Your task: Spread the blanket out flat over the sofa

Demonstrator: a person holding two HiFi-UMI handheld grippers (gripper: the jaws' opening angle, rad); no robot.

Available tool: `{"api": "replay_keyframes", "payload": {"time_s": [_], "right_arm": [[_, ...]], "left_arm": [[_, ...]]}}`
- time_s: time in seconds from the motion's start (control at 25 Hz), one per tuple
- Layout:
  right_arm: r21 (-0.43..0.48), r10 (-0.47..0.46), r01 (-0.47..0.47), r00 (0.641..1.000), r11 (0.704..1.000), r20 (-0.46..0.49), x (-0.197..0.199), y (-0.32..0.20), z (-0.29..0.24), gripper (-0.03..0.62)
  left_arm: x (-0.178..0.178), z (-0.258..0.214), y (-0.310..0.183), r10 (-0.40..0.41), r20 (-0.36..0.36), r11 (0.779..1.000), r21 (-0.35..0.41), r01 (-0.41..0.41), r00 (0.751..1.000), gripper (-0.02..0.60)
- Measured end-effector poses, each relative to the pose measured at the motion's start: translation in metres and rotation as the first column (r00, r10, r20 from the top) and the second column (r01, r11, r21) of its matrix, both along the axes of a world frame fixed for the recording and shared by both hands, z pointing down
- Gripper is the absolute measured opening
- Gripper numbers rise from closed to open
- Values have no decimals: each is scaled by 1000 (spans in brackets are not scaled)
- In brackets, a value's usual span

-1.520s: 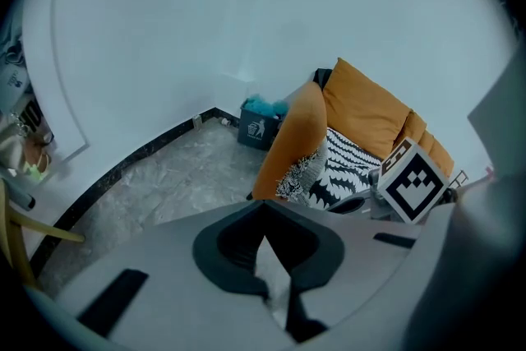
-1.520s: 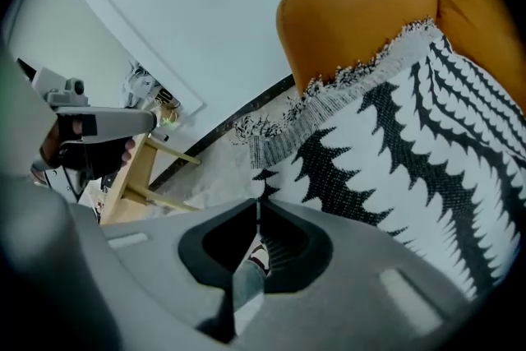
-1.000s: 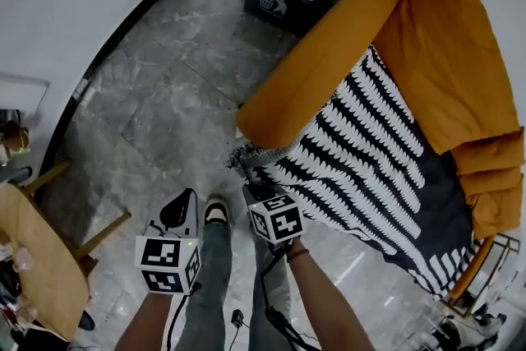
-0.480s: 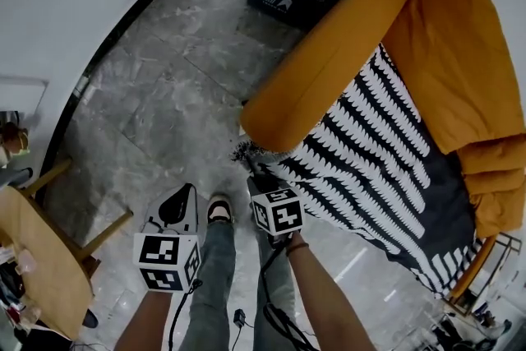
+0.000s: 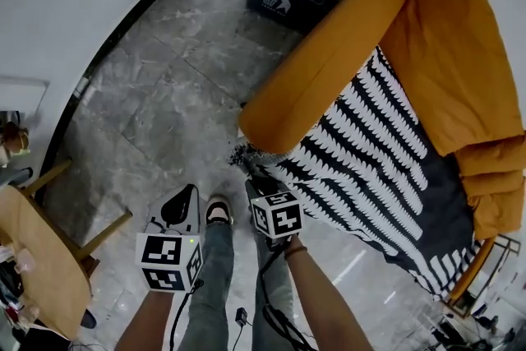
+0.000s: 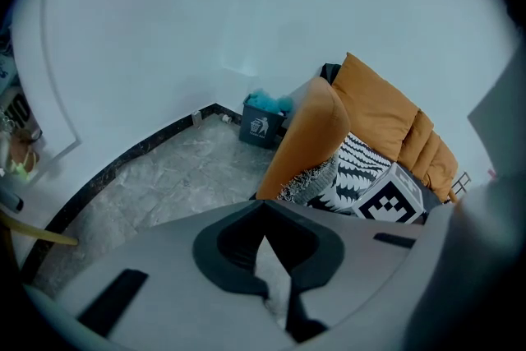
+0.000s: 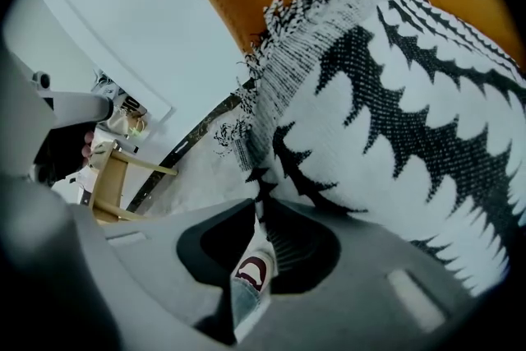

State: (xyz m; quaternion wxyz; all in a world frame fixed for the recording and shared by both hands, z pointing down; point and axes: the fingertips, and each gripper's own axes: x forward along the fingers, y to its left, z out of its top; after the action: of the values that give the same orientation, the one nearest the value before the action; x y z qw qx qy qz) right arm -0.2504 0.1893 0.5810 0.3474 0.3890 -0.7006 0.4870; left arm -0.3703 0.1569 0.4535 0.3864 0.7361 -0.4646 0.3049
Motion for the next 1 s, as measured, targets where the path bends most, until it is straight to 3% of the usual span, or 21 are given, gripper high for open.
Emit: {"api": "replay_keyframes", "payload": {"time_s": [0.56,0.8,1.0], "right_arm": [[38,73,-71,996,997,-47,24,15,-34,51],[50,93,-91,995,995,-38,32,20,-65,52],[54,163,-160,986,986,-41,44,28,-106,52]], "left_arm": [[9,-24,8,-1,-7,1000,21,1,1000,-9],[17,-44,4,-5,-14,999,42,6,1000,-9],[24,-68,7,-2,-28,999,41,3,1000,-9]]}}
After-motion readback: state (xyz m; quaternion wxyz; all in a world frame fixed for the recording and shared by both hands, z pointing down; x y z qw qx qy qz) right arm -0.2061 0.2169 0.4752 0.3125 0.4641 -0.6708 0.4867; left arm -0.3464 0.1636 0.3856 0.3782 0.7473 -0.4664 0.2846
